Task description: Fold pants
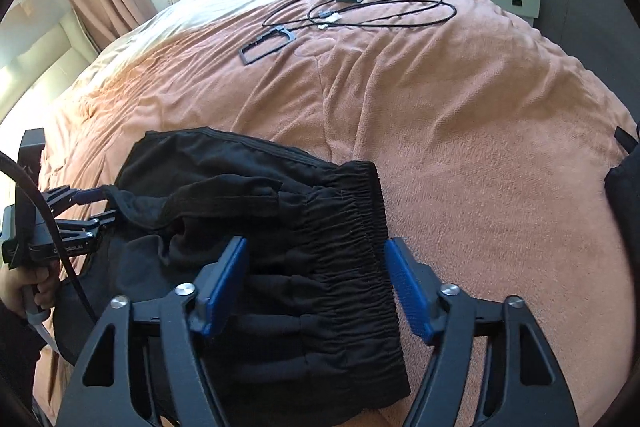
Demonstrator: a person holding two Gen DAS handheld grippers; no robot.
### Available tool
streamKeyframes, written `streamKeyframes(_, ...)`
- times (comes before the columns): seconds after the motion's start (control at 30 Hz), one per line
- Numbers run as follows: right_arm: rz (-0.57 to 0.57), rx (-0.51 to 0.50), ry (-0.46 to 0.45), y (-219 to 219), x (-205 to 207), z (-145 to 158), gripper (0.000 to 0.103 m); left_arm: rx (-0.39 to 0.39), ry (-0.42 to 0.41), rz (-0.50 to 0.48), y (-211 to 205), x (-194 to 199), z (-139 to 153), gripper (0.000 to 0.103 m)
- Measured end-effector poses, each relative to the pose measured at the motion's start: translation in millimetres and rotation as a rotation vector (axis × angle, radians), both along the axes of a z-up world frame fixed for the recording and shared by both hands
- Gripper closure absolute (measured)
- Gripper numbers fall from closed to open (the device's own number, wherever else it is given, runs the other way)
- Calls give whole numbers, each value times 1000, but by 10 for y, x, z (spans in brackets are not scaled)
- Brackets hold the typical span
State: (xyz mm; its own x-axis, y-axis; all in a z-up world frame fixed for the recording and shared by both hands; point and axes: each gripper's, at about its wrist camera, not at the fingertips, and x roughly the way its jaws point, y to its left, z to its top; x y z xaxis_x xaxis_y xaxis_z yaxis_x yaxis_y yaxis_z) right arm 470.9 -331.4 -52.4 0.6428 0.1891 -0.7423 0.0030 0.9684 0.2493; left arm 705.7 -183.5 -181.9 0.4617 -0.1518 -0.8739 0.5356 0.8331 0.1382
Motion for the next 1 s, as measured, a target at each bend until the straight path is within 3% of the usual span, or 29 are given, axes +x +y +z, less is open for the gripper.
streamKeyframes(0.1, 5, -27, 3, 2, 16, 4, 62, -6, 3, 15, -6, 74, -14, 75)
streamKeyframes(0.13, 10, -22, -5, -7, 12, 24, 69, -13, 0, 28, 10, 99, 4, 94)
streamKeyframes(0.17, 12, -11, -10, -23, 8, 38, 73, -30, -14, 46, 44, 118, 52, 97)
streamKeyframes(0.33, -39, 9, -82, -107, -77, 154, 76, -121, -101, 127, 205, 128, 398, 100)
streamKeyframes(0.53, -79, 63, -107, -132, -69, 112, 76, -131, -128, 157, 151, 322, 577, 100)
streamKeyframes(1.0, -166, 82, -102, -92, 181, -36, 76, -72, -54, 212, 13, 856, 210, 100)
